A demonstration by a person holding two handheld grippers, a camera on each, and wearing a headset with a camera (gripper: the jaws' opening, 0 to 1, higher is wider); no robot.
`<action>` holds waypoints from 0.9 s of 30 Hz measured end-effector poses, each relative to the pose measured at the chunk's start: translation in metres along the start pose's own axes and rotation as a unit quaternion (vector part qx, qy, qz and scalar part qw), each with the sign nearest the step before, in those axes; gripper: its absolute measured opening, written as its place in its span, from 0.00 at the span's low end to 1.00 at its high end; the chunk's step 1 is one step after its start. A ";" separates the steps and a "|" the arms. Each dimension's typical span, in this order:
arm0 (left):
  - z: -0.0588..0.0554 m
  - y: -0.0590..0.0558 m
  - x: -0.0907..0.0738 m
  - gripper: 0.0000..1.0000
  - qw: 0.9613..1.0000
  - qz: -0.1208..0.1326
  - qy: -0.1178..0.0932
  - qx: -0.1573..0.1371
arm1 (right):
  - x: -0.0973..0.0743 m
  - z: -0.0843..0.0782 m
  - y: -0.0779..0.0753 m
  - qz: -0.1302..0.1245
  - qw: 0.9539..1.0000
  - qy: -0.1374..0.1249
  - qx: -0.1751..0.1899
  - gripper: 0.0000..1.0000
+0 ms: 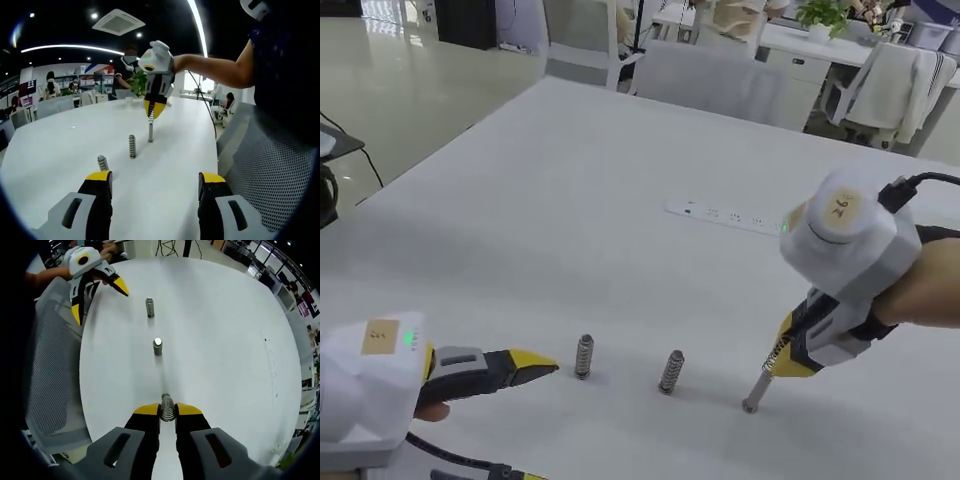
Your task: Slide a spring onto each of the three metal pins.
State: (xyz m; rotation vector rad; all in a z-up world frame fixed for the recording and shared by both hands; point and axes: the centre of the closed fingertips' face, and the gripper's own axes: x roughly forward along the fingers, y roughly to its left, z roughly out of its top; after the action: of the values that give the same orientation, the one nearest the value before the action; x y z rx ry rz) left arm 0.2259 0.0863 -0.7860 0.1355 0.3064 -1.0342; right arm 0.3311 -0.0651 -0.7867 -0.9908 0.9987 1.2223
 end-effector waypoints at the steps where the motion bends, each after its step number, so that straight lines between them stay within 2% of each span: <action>1: 0.000 0.000 0.000 0.65 1.000 0.000 0.000 0.000 | 0.001 0.000 0.000 0.002 1.000 -0.002 0.001 0.09; 12: -0.001 -0.001 0.001 0.64 1.000 -0.003 -0.001 -0.001 | 0.009 -0.005 -0.001 0.006 1.000 0.007 0.006 0.09; 27: -0.001 0.000 0.002 0.64 1.000 -0.007 0.001 -0.001 | 0.038 -0.012 -0.001 0.005 1.000 0.024 0.008 0.09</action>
State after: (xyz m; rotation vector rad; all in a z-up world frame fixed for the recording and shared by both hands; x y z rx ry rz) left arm 0.2266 0.0842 -0.7875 0.1325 0.3100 -1.0476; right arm 0.3343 -0.0667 -0.8258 -1.0074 1.0500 1.2022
